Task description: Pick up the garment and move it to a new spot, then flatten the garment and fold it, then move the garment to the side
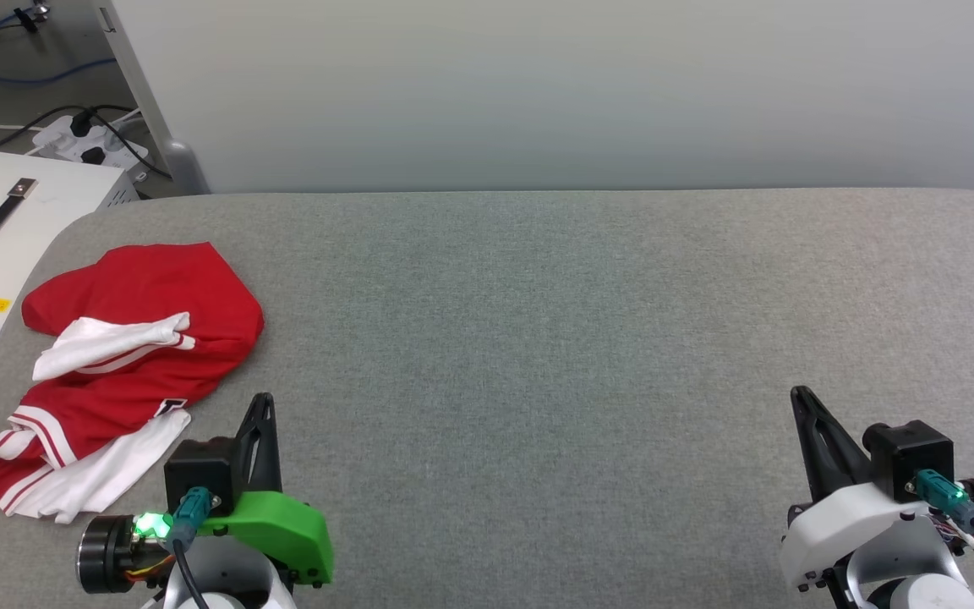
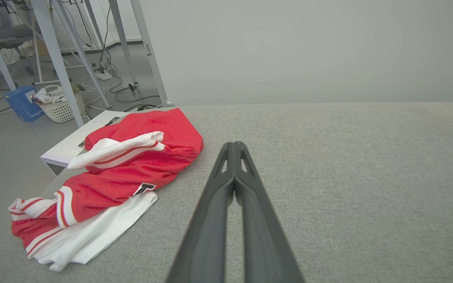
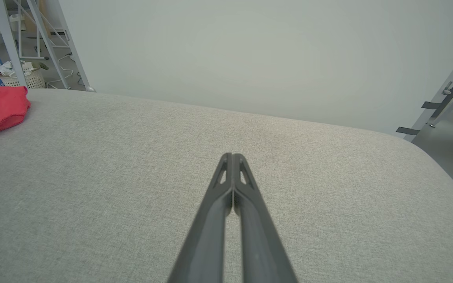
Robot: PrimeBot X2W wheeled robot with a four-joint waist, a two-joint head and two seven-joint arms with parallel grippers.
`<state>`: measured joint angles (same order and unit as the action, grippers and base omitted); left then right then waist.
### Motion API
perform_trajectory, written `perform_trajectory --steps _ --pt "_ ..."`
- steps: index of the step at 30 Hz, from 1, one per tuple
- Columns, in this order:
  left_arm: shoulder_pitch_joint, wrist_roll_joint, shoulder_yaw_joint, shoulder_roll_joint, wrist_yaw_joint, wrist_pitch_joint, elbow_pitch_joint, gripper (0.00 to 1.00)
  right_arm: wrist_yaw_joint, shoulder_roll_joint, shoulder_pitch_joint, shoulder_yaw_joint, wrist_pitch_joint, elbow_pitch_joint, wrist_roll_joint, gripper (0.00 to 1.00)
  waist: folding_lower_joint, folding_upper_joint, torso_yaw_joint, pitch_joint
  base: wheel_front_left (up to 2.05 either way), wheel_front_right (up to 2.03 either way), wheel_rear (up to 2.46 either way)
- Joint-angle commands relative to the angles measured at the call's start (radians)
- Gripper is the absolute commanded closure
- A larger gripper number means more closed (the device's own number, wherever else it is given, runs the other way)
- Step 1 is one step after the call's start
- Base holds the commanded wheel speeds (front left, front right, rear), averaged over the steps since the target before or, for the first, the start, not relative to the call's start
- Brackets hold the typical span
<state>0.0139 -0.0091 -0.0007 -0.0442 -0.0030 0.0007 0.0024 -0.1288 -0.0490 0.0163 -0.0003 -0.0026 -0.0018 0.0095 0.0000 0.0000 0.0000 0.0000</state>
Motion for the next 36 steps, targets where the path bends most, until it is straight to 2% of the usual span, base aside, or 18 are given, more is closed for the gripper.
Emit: perform_trajectory --steps 1,29,30,36 --pt "-0.014 0.009 0.001 -0.006 0.003 -0.001 -0.002 1.0 -0.002 -0.001 -0.016 0.0 0.003 0.002 -0.009 1.0 0.0 0.0 0.0 0.0 0.0 0.0 0.0" --pt "-0.014 0.009 0.001 -0.006 0.003 -0.001 -0.002 1.0 -0.002 -0.001 -0.016 0.0 0.003 0.002 -0.009 1.0 0.0 0.0 0.0 0.0 0.0 0.0 0.0" --pt "0.0 0.0 0.0 0.0 0.0 0.0 0.0 0.0 0.0 0.0 0.0 0.0 0.0 0.0 0.0 0.0 0.0 0.0 0.0 0.0 0.0 0.0 0.0" --pt "0.001 -0.004 -0.003 0.001 0.002 -0.004 0.0 0.0 0.0 0.0 0.001 -0.002 -0.004 0.0 0.005 0.0 0.0 0.0 0.0 0.0 0.0 0.0 0.0"
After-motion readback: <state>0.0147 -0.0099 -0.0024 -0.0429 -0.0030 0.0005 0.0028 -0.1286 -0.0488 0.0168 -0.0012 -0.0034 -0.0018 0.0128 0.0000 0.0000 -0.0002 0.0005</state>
